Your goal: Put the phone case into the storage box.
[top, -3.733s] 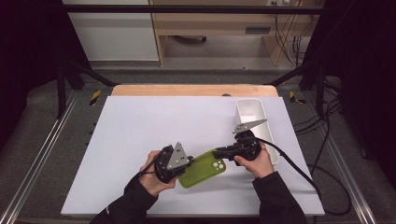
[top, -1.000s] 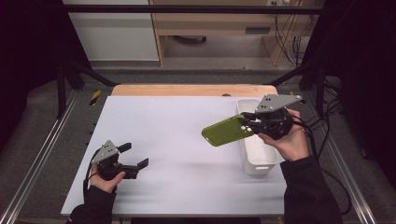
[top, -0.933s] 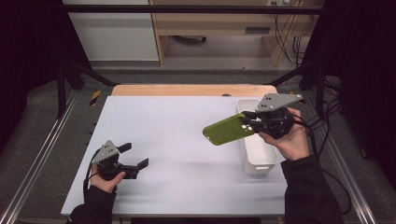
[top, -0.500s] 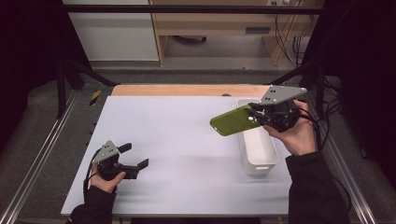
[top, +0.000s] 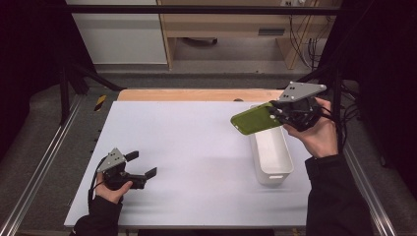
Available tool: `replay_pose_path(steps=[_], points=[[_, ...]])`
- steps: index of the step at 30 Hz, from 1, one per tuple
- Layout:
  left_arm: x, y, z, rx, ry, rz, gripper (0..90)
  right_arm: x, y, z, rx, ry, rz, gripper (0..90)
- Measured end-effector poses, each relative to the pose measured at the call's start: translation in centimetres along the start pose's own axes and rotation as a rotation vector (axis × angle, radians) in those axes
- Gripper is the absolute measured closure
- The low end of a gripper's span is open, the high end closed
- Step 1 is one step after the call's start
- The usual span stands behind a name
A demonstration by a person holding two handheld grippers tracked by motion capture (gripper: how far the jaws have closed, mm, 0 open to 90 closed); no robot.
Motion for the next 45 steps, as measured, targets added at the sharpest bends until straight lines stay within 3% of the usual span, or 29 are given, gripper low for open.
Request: replay_pose_path(steps=[28,45], points=[[0.1,-0.1,0.1,0.005,-0.003,0.003,0.2,-2.0,-0.2,1.3,0.062,-0.127,-0.068,79.1],[0.2,-0.2,0.2,0.014,-0.006,0.005,0.2,-2.6,-0.6,3.0,0.104,-0.146,-0.143,79.0]])
Point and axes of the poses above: each handheld gripper's, and its own axes: z roughly forward along the jaws, y roughly out of its top, x roughly to its left, the point moved 1 cm from there along z, roughly forward along the jaws, and after that the axes turned 9 degrees about -y, right-handed, at the moved point
